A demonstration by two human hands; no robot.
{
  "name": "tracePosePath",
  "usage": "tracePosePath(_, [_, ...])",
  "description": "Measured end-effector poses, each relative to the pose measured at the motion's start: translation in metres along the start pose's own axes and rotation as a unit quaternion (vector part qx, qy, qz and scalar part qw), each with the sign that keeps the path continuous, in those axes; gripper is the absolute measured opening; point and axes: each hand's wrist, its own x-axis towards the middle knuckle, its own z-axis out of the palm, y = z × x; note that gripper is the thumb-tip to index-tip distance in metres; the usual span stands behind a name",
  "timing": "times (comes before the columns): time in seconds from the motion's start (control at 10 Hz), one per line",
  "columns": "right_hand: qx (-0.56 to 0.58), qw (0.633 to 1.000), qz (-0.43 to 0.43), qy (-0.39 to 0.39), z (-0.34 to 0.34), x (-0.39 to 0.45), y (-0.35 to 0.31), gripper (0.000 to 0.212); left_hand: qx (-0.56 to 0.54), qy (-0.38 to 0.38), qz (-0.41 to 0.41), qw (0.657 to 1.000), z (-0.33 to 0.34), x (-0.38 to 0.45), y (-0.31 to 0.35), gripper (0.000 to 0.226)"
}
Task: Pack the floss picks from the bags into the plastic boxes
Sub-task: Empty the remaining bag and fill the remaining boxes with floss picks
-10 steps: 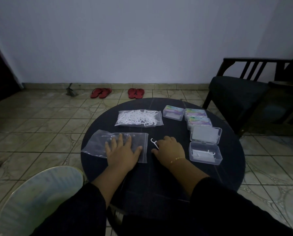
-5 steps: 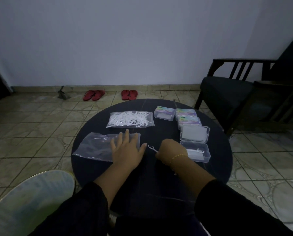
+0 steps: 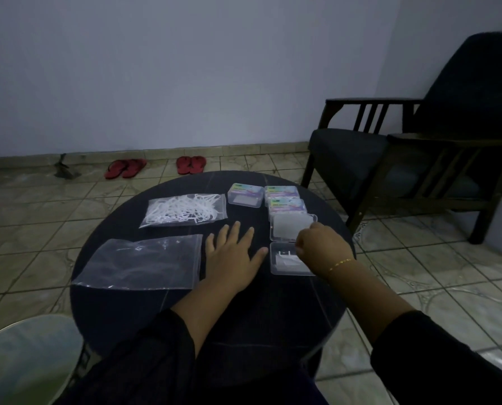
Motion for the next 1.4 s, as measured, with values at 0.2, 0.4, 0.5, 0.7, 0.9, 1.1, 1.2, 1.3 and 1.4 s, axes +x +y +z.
tracePosePath(0.2, [0.126,0.991,-0.036,-0.01,-0.005,0.019,-0.043,0.025,0.005,0.022,0.003,1.0,-0.01,0.012,-0.02,0.065])
tracePosePath(0.4, [0.237,0.969,-0.045,-0.042,0.004,0.051,-0.104,0.024,-0.001,0.037,-0.019,0.999,-0.025,0.038,-0.064,0.06])
tracePosePath(0.5, [0.331,0.943,-0.007,-0.037,0.012,0.071,-0.121,0.026,-0.012,0.041,-0.044,0.998,-0.031,0.056,-0.09,0.056])
tracePosePath(0.7, [0.529,0.834,0.129,-0.091,0.033,0.117,-0.143,0.054,-0.009,-0.053,-0.078,0.995,-0.03,0.079,-0.142,0.067])
tracePosePath(0.9, [0.578,0.801,0.139,-0.069,0.04,0.128,-0.147,0.026,-0.006,0.042,-0.076,0.996,-0.027,0.082,-0.154,0.038])
tracePosePath(1.1, [0.686,0.695,0.182,-0.116,0.031,0.124,-0.149,0.026,-0.017,0.112,-0.073,0.991,-0.042,0.075,-0.152,0.039])
tracePosePath(1.2, [0.712,0.674,0.161,-0.114,0.027,0.114,-0.146,0.029,-0.031,0.145,-0.056,0.987,-0.05,0.065,-0.147,0.036])
tracePosePath(1.3, [0.737,0.653,0.144,-0.1,0.025,0.097,-0.143,0.043,0.003,0.16,-0.034,0.987,-0.062,0.052,-0.141,0.037])
tracePosePath(1.4, [0.765,0.622,0.134,-0.101,0.018,0.074,-0.138,0.055,0.025,0.175,-0.014,0.984,-0.067,0.035,-0.137,0.039])
